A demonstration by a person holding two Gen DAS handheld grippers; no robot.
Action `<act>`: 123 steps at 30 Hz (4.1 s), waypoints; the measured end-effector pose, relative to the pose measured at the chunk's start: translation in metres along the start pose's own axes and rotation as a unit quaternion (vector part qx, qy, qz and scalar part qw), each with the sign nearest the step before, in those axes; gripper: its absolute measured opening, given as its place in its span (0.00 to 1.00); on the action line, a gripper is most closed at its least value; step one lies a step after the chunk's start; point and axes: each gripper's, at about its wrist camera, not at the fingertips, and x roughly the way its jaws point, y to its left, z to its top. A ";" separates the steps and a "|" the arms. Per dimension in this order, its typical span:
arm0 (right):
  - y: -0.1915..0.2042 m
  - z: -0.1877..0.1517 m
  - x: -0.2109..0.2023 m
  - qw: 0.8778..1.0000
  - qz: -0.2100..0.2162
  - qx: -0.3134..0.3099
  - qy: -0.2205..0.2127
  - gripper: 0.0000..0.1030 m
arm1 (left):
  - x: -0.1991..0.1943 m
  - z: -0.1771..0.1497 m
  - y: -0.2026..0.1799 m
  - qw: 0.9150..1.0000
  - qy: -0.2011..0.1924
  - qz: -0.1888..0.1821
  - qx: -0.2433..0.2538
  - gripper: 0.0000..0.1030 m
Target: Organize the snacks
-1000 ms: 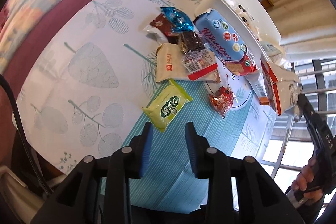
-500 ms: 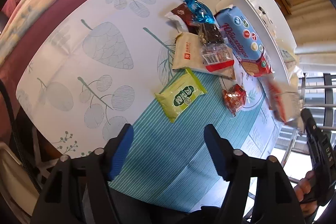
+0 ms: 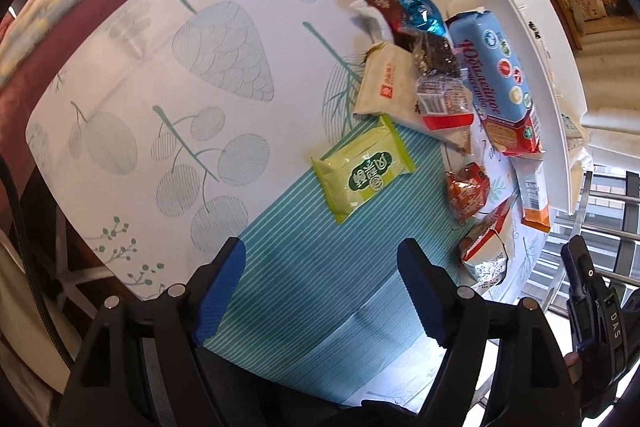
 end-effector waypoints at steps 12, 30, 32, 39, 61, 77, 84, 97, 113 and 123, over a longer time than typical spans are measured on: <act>-0.019 -0.005 0.017 0.998 0.008 0.050 0.044 0.69 | 0.016 0.002 -0.002 0.999 0.025 -0.011 -0.043 0.77; -0.047 -0.039 0.068 0.967 -0.041 0.154 0.198 0.90 | 0.055 0.042 -0.030 0.986 0.058 0.029 -0.153 0.80; -0.047 -0.040 0.073 0.964 -0.044 0.159 0.207 0.90 | 0.059 0.047 -0.030 0.984 0.061 0.036 -0.165 0.80; -0.042 -0.041 0.090 0.959 -0.058 0.157 0.230 0.90 | 0.069 0.058 -0.034 0.977 0.070 0.061 -0.192 0.80; -0.005 -0.027 0.113 0.962 -0.057 0.128 0.235 0.56 | 0.083 0.068 -0.086 0.971 0.074 0.089 -0.208 0.53; -0.029 -0.043 0.080 0.956 -0.065 0.154 0.240 0.55 | 0.075 0.049 -0.077 0.974 0.118 0.102 -0.161 0.49; -0.020 -0.034 0.052 0.960 -0.069 0.170 0.211 0.55 | 0.037 0.055 -0.099 0.985 0.110 0.109 -0.077 0.49; 0.004 0.007 -0.011 0.974 -0.075 0.187 0.106 0.55 | -0.060 0.091 -0.188 0.987 0.024 0.081 0.135 0.49; 0.032 0.063 -0.043 0.984 -0.098 0.140 -0.040 0.55 | -0.102 0.117 -0.273 0.952 -0.073 0.011 0.299 0.49; 0.033 0.079 -0.025 0.984 -0.107 0.097 -0.102 0.56 | -0.088 0.126 -0.293 0.921 -0.137 -0.030 0.363 0.49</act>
